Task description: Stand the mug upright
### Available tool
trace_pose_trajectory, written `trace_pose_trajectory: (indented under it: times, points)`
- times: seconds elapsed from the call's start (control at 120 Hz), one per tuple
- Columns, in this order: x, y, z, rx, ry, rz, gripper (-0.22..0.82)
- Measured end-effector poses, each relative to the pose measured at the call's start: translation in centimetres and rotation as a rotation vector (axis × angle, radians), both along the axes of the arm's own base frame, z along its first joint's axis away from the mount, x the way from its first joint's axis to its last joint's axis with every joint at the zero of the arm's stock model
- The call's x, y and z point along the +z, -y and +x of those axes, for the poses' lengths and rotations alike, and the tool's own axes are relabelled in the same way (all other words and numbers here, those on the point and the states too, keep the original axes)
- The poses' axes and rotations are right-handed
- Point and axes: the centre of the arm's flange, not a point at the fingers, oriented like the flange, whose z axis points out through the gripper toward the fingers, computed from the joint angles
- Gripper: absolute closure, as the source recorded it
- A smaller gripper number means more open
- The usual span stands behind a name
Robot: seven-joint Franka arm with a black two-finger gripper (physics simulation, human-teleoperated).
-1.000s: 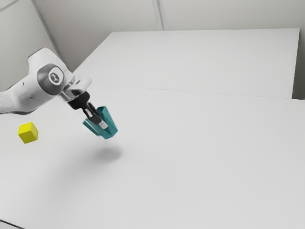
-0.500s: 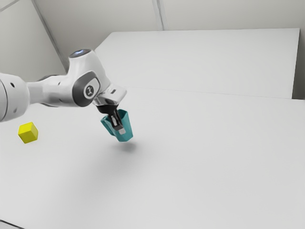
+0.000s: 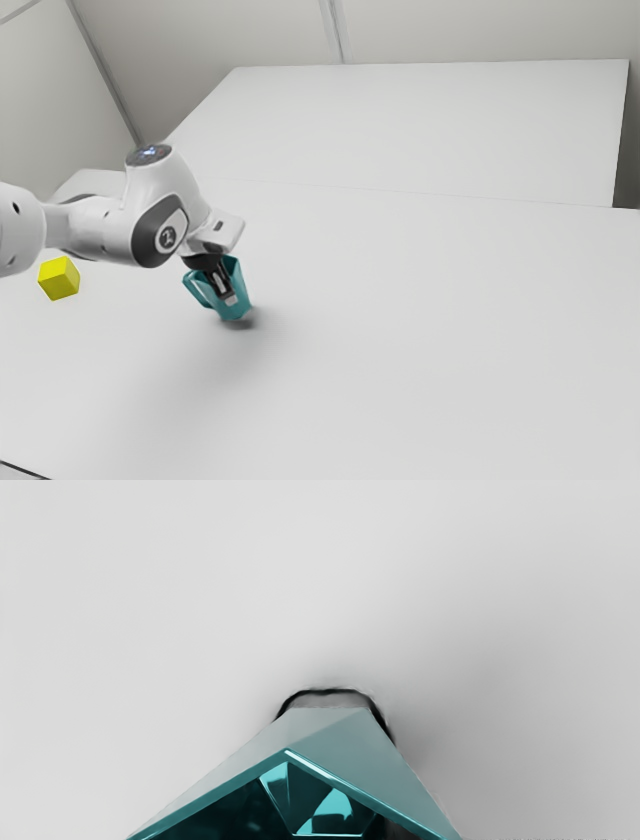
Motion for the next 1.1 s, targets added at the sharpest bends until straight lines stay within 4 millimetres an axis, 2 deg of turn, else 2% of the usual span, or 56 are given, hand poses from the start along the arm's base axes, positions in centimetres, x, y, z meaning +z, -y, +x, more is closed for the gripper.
trace_pose_trajectory:
  times: [0.075,0.217,0.3,0.592,0.8,0.958,1.1]
  points:
    - [0.0,0.3,-0.1,0.001,0.026,0.006,0.79]
    - [0.2,2.8,0.0,-0.036,0.069,0.010,0.79]
    - [0.1,3.6,0.0,-0.044,0.080,0.011,0.79]
    - [-1.1,3.6,0.3,-0.018,0.081,0.014,0.79]
    - [-1.2,4.1,0.4,-0.017,0.086,0.015,0.78]
    - [-1.1,4.6,0.4,-0.017,0.089,0.013,0.72]
    - [-1.0,4.9,0.4,-0.017,0.090,0.011,0.63]
